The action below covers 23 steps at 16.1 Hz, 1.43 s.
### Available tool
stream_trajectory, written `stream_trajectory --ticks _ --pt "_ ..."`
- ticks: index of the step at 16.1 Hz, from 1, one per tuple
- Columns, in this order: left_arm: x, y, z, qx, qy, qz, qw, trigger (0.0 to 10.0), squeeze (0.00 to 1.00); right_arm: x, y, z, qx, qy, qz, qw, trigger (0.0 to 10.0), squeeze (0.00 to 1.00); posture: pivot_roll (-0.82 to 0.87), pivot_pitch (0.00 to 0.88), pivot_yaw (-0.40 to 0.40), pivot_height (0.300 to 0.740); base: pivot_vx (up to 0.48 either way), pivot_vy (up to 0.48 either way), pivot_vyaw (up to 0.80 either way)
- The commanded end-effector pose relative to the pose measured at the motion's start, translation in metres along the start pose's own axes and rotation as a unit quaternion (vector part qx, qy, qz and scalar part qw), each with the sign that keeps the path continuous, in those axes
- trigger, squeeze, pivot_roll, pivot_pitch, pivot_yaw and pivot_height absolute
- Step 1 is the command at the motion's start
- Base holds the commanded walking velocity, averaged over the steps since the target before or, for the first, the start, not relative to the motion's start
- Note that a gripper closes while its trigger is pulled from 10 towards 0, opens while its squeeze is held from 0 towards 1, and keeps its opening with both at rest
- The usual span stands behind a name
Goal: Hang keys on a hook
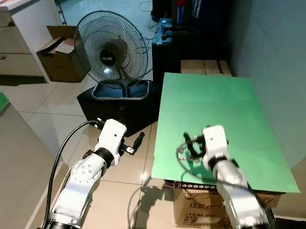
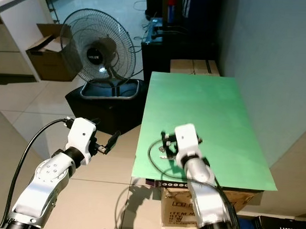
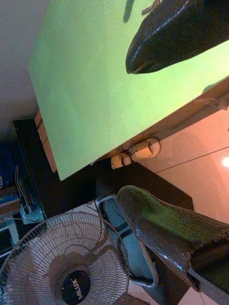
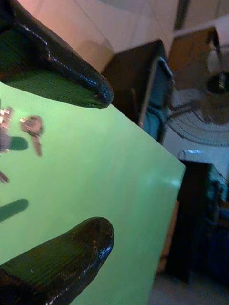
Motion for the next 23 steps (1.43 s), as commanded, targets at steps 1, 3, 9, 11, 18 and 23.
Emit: stream_trajectory --ticks 1,3,9,11,18,23 --pt "0.002 0.005 0.003 -0.014 0.001 -0.002 1.0 10.0 0.0 -0.006 0.006 -0.004 -0.005 -0.014 -0.004 1.0 10.0 0.0 -0.16 0.0 0.1 0.713 0.0 0.0 0.0" --pt "0.005 0.003 0.003 -0.017 -0.002 0.004 1.0 10.0 0.0 -0.018 0.019 -0.006 -0.012 -0.028 -0.017 0.999 10.0 0.0 -0.15 0.0 0.107 0.713 0.0 0.0 0.0" --pt "0.03 -0.004 0.008 -0.035 -0.009 0.028 0.999 10.0 0.0 -0.068 0.04 -0.012 -0.021 -0.05 -0.022 0.998 10.0 0.0 -0.05 0.0 0.108 0.713 0.0 0.0 0.0" --pt "0.037 -0.005 0.007 -0.037 -0.008 0.032 0.999 10.0 0.0 -0.075 0.041 -0.016 -0.019 -0.06 -0.01 0.998 10.0 0.0 -0.03 0.0 0.094 0.713 0.0 0.0 0.0" --pt "0.06 -0.007 -0.007 -0.026 -0.024 0.048 0.998 10.0 0.0 -0.077 0.018 -0.033 -0.014 -0.107 0.053 0.993 10.0 0.0 0.03 0.07 0.079 0.713 0.0 0.0 0.0" --pt "0.076 0.0 -0.016 -0.031 -0.037 0.055 0.997 10.0 0.0 -0.07 -0.009 -0.031 -0.015 -0.1 0.101 0.99 10.0 0.0 0.1 0.133 0.083 0.713 0.0 0.0 0.0"
Point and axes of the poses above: a point about 5 cm out from each wrist's last joint towards the gripper, its own x axis pointing back from the gripper into the wrist, its own y axis along the axis of the wrist's last joint, z = x × y, the point moved 5 cm from there along -x, pointing out of the wrist towards the gripper, and after that the axes turned 9 degrees about -x, right-handed, at the moved point
